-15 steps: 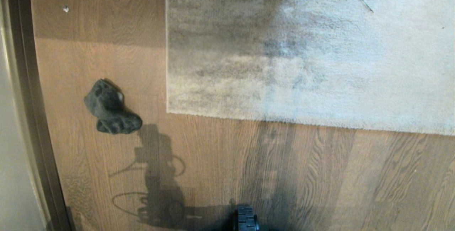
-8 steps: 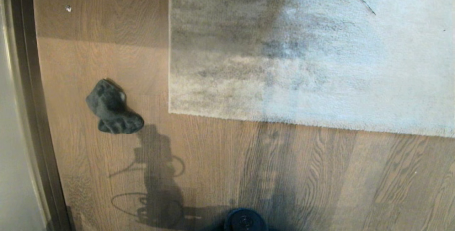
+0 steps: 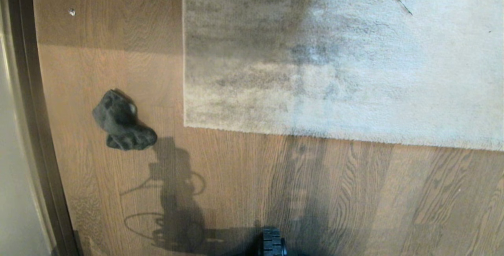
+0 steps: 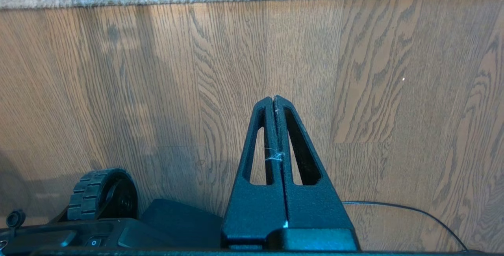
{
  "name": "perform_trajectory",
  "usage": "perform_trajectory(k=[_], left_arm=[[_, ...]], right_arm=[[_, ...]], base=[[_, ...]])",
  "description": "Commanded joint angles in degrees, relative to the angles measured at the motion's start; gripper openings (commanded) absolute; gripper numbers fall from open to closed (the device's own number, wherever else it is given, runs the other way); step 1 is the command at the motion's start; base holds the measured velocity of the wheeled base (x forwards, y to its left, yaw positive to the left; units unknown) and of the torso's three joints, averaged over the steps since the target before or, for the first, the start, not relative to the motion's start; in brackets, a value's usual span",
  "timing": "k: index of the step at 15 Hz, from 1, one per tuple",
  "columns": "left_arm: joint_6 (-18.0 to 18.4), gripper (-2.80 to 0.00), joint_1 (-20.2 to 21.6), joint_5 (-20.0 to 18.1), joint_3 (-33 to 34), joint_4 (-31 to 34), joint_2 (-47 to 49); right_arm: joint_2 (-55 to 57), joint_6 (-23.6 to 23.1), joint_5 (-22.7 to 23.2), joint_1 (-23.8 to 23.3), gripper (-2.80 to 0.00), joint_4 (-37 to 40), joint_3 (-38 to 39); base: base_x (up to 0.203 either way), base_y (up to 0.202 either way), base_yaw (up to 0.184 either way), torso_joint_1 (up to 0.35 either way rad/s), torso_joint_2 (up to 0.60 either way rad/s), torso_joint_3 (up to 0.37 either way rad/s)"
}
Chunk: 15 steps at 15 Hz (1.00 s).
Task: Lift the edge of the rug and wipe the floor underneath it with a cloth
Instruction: Pick up the rag
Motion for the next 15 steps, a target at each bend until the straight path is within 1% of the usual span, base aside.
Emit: perform_trajectory(k=[1, 5, 10, 15], left_arm=[[-0.06, -2.8, 0.01, 0.02, 0.01, -0.03, 0.0], [-0.06, -2.8, 0.01, 0.02, 0.01, -0.03, 0.0], [-0.06, -2.8, 0.01, 0.02, 0.01, -0.03, 0.0], [-0.06, -2.8, 0.01, 0.02, 0.01, -0.03, 0.0]], right_arm=[[-0.02, 0.11, -0.02, 0.01, -2.8, -0.02, 0.07], [-0.02, 0.02, -0.02, 0.01, -2.8, -0.02, 0.07], [-0.02, 0.02, -0.02, 0.01, -2.8, -0.02, 0.07], [-0.02, 0.02, -0.02, 0.01, -2.8, -0.02, 0.03]], base=[[0.0, 0.0, 0.0, 0.0, 0.0, 0.0], [-0.002, 0.002, -0.015, 0.001, 0.0, 0.002], [-0.002, 0.007, -0.119, 0.004, 0.0, 0.001], [0.0, 0.0, 0.0, 0.0, 0.0, 0.0]])
